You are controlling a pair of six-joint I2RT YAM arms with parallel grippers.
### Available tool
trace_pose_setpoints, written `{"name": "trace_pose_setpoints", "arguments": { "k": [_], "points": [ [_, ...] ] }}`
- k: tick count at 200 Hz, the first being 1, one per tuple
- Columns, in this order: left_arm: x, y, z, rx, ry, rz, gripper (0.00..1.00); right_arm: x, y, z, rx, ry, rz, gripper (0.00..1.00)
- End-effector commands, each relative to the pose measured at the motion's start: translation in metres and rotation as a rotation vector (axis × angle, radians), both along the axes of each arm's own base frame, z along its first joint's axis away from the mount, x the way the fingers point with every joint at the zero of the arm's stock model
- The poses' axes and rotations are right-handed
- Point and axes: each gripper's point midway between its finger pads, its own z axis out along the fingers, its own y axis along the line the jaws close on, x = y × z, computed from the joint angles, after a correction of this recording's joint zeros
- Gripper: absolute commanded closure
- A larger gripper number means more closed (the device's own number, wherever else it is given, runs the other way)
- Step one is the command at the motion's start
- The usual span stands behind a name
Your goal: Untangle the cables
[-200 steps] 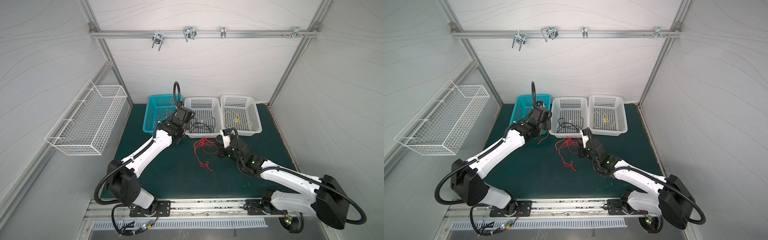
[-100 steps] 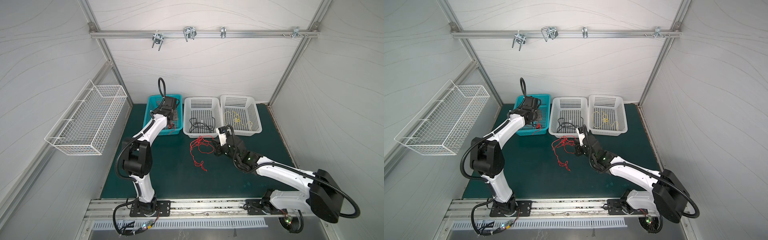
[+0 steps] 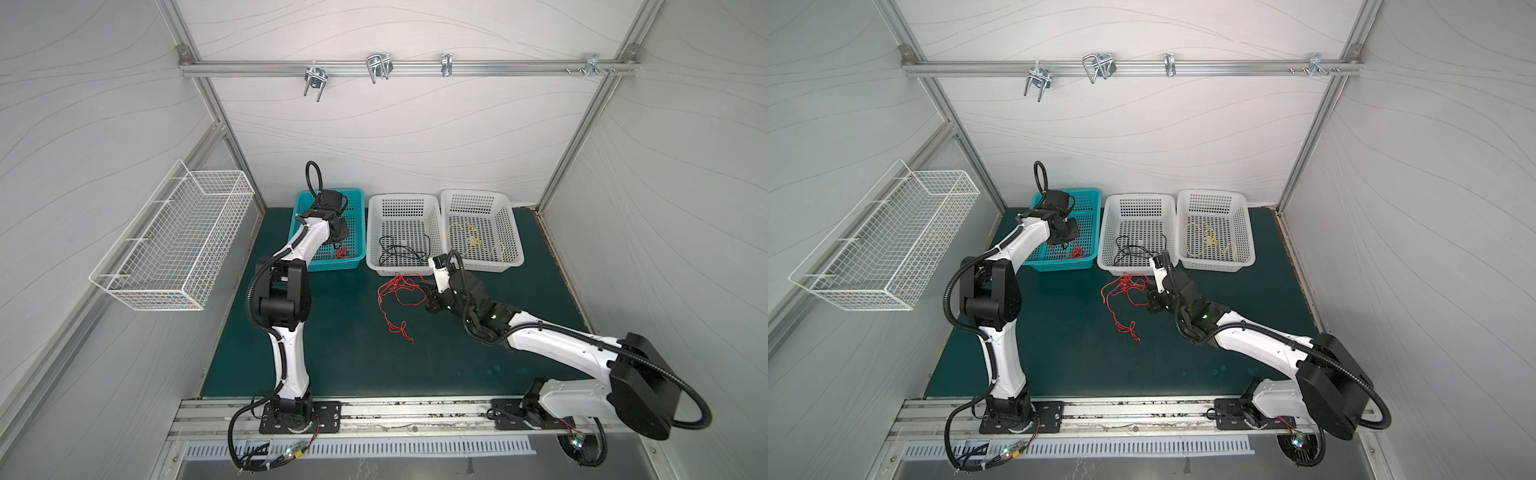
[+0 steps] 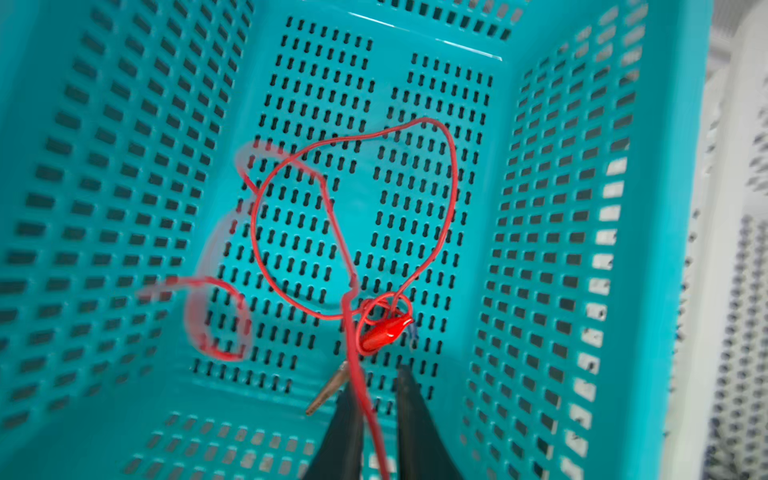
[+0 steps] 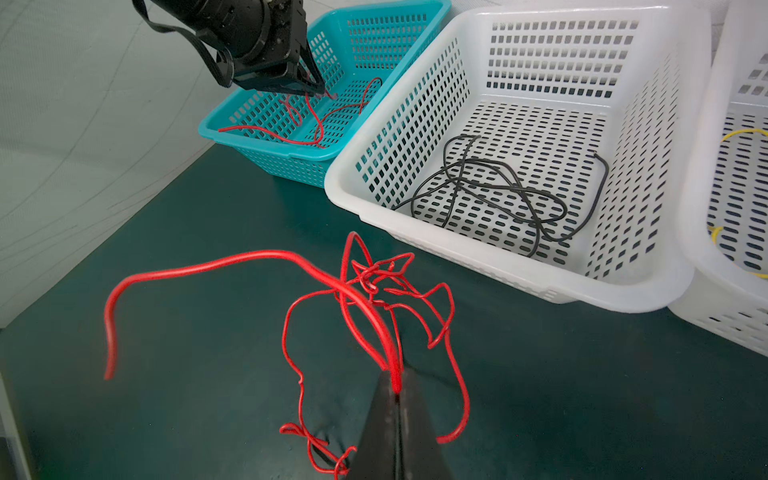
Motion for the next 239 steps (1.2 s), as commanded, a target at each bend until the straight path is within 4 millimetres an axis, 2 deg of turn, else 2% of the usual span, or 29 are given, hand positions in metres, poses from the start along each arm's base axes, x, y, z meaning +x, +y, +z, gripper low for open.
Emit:
{"name": "trace_pose_setpoints", "arguments": {
  "k": [1,25,54,87,117,178,204,239],
  "points": [
    [0.008,0.001,0.014,0.015,-0.026,0.0,0.72,0.001,0.012,0.015,0.057,-0.019,0.019,1.0],
    [0.005,0.0,0.025,0.007,-0.047,-0.01,0.63,0.002,0.012,0.015,0.058,-0.019,0.018,1.0],
    [-0.004,-0.012,0.047,-0.028,-0.117,-0.058,0.53,0.005,0.01,0.017,0.056,-0.018,-0.002,1.0],
    [-0.025,-0.036,0.074,-0.024,-0.184,-0.153,0.46,0.006,0.007,0.027,0.056,-0.026,-0.016,1.0],
    [-0.051,-0.063,0.089,-0.027,-0.227,-0.241,0.43,0.003,0.004,0.045,0.073,-0.049,0.001,1.0],
    [-0.114,-0.118,0.076,-0.123,-0.201,-0.407,0.44,-0.002,-0.023,0.087,0.132,-0.12,-0.034,1.0],
    [-0.141,-0.136,0.078,-0.164,-0.201,-0.483,0.44,-0.004,-0.033,0.094,0.131,-0.135,-0.054,1.0],
    [-0.172,-0.166,0.085,-0.302,-0.239,-0.593,0.43,-0.008,-0.039,0.099,0.144,-0.144,-0.061,1.0]
  ]
}}
